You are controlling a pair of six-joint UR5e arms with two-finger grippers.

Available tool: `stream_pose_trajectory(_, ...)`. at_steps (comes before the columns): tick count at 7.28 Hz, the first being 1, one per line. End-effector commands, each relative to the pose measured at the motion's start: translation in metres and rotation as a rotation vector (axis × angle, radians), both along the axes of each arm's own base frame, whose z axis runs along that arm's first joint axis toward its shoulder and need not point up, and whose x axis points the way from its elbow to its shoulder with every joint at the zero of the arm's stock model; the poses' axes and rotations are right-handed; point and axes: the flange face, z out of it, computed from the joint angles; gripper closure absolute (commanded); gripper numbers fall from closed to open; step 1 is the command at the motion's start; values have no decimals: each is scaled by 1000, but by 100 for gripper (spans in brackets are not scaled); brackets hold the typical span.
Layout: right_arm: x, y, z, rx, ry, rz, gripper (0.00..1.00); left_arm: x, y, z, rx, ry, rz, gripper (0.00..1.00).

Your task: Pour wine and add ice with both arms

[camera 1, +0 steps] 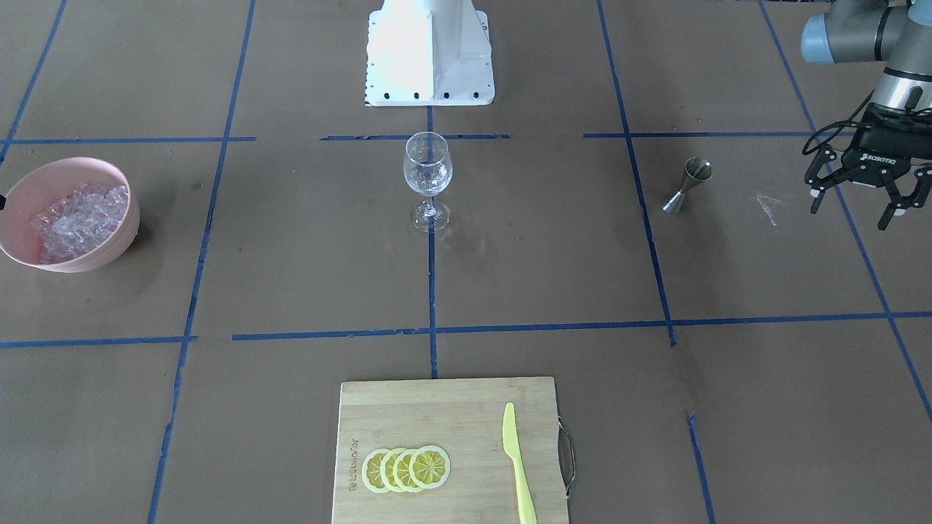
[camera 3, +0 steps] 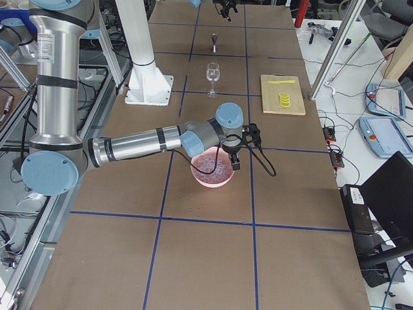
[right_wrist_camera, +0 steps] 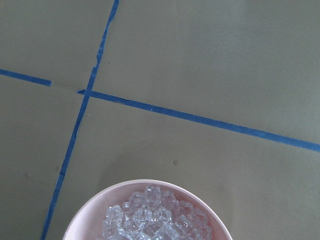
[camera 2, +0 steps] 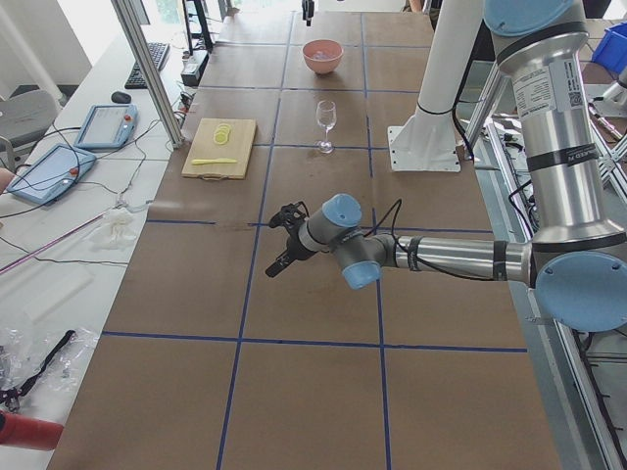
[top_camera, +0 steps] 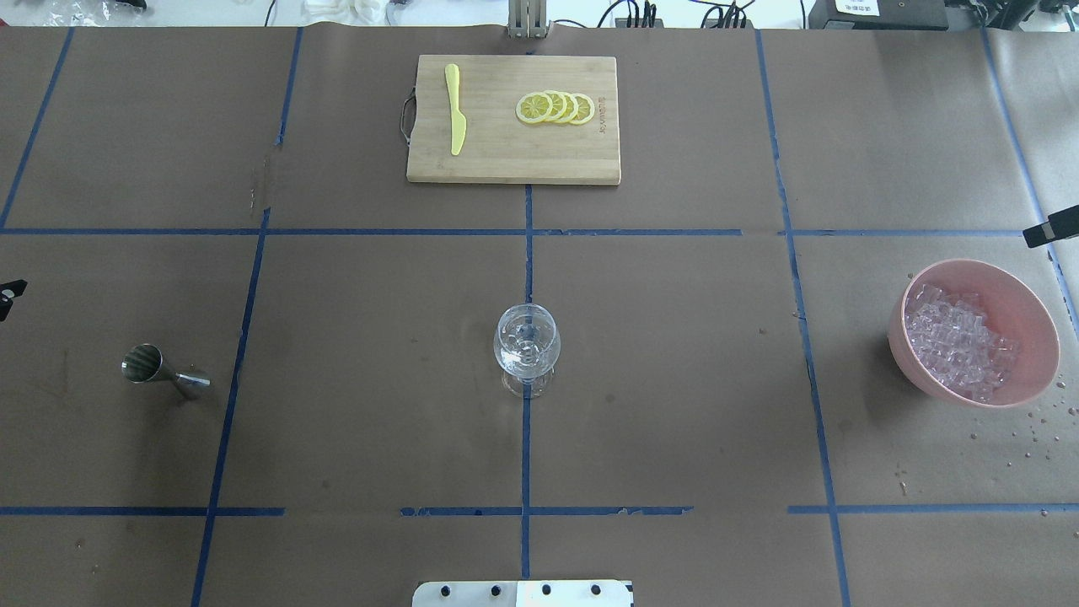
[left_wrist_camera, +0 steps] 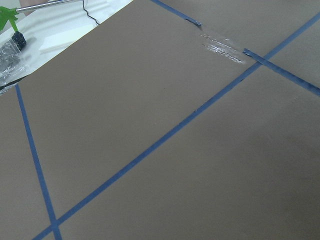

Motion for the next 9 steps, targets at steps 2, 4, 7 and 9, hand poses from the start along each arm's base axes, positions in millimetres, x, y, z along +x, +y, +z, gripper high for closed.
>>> stream_pose_trajectory(2, -41, 9, 8, -114, 29, 20, 0, -7, -16, -21, -188, 127, 139, 0)
stream_pose_trajectory(4, -71, 25, 20, -107, 73, 20, 0, -6, -12, -24, -312, 195, 189, 0)
stream_pose_trajectory(7, -103, 44, 27, -210, 80, 74, 1, -8, -13, -40, -347, 233, 149, 0)
stream_pose_trajectory(9, -109, 48, 33, -268, 90, 111, 8, -8, -12, -45, -338, 235, 146, 0)
